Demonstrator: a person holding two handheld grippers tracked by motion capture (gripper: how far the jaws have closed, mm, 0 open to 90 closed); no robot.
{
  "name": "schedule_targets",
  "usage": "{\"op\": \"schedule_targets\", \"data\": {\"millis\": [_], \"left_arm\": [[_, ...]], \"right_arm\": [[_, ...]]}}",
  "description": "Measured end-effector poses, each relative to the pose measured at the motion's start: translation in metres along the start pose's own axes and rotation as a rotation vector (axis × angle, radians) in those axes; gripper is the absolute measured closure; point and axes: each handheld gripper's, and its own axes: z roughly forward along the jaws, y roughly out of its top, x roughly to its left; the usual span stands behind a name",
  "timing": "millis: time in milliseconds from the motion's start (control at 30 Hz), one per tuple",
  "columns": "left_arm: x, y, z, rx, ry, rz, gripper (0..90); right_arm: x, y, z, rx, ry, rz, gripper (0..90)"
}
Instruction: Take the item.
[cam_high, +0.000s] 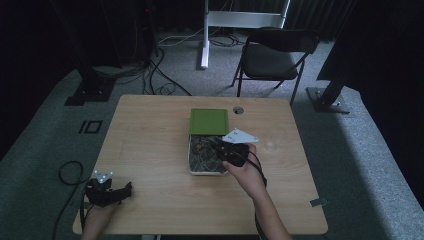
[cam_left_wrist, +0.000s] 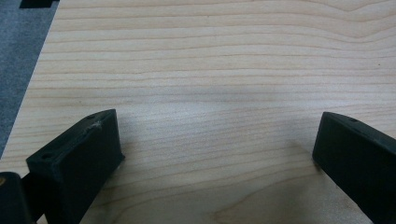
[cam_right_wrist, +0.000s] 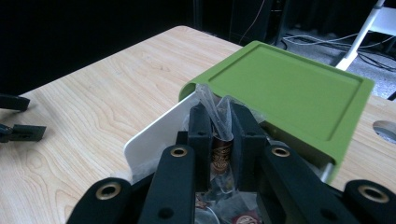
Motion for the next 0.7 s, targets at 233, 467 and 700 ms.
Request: {"op": "schedule_targets", "data": {"millis": [233,467,700], "left_arm": [[0.000,0.000,0.000,-0.001,0.000,0.000,1.7],[0.000,0.000,0.000,-0.001,0.000,0.000,1.6],[0.000,0.000,0.000,-0.001,0.000,0.000,1.7]], "right_arm": [[-0.011,0.001,-0.008,-0.017,-0.024,0.014,80.5],[-0.022,0.000,-0.016,-0.019,-0.047,0.023,80.5],[-0.034,0.000,-0.026,-0.028,-0.079,0.031,80.5]]}}
